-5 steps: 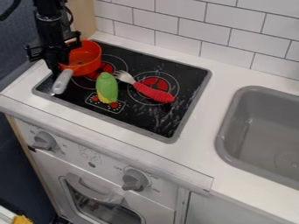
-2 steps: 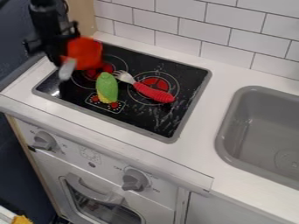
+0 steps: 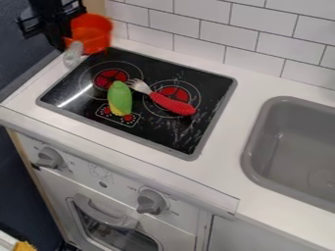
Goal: Moves the orange plastic bowl to the top right of the burner
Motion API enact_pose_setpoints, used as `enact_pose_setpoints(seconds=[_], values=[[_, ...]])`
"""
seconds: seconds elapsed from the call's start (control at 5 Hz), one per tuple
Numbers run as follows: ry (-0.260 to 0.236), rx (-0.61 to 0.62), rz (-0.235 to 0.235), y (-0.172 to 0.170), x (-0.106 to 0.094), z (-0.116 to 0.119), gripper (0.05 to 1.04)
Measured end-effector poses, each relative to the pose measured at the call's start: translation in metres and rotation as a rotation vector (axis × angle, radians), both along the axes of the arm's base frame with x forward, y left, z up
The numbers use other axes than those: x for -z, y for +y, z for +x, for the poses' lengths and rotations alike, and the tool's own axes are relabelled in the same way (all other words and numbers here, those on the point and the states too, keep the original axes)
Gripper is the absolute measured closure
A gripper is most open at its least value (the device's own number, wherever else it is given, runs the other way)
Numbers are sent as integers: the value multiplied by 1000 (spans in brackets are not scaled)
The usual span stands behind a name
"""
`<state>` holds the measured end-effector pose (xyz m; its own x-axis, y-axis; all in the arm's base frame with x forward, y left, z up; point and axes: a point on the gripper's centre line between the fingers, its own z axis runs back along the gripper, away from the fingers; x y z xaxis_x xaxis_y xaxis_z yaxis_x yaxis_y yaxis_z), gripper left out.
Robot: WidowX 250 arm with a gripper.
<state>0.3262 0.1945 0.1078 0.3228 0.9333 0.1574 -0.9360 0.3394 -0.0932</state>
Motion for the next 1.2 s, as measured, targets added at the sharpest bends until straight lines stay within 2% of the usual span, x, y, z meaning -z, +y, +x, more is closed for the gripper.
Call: enact_pose_setpoints(seconds=[0.2,0.4,0.6,0.8,1.0,1.2], values=[[-77,100,-32,-44,-12,14,1010],[-105,196,-50,-93,-12,36,1011],[-50,297,-96,-146,13,49,1011],[-20,350,-110,-178,39,67,1011],[31,354,-92,-192,63,78,1011],[58,343,-69,-190,75,83,1011]])
